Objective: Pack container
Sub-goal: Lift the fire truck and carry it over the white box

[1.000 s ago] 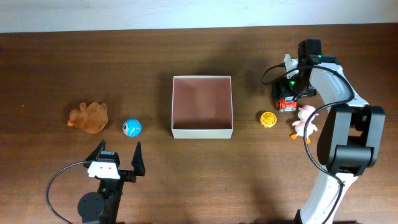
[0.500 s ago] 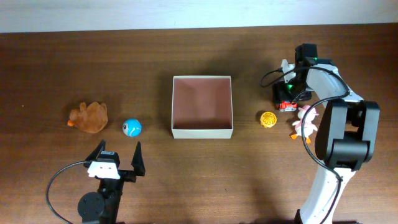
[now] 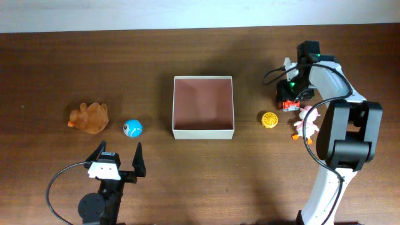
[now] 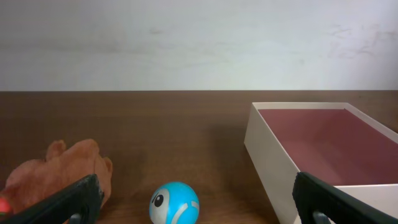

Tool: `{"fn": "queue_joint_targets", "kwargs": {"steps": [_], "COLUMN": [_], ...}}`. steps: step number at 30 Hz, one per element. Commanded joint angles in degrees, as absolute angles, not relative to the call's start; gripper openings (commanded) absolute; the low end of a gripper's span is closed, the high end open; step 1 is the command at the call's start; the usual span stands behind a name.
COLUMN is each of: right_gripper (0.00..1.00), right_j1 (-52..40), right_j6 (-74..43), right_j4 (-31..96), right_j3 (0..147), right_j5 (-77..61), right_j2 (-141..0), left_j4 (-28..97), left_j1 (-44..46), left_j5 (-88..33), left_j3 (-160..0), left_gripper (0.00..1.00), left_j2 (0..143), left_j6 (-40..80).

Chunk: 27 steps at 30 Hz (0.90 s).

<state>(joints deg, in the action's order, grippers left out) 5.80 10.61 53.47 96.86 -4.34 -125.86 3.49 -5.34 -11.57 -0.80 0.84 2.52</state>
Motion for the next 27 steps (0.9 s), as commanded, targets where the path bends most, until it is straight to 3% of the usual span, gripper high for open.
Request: {"fn": "queue_joint_targets", "kwargs": {"steps": [1, 7, 13, 21, 27], "right_gripper": [0.53, 0.54, 0.54, 0.54, 0.54], "right_j1": [6.0, 6.0, 5.3, -2.5, -10.7], "right_j6": [10.0, 10.1, 14.2, 16.6, 16.1], "right_j4": [56.0, 64.5, 72.1, 73.3, 72.6], "right_j3": [102.6, 111.8, 120.7, 123.8, 123.8], "right_j5": [-3.9, -9.1, -28.6, -49.2, -50.3], "right_j2": [-126.3, -126.0, -124.9, -121.8, -121.9], "left_j4": [3.6, 3.6, 3.6, 3.6, 3.6], "left_j1": [-5.8, -5.8, -5.8, -5.8, -5.8], "left_j5": [-11.2, -11.2, -11.2, -11.2, -11.2], "left_j3": [-0.5, -0.5, -0.5, -0.5, -0.5], "left_gripper": [1.00, 1.00, 1.00, 0.99, 1.00], "left_j2": [0.3, 0.3, 0.3, 0.3, 0.3], "left_j6": [1.7, 1.7, 1.7, 1.7, 1.7]}}
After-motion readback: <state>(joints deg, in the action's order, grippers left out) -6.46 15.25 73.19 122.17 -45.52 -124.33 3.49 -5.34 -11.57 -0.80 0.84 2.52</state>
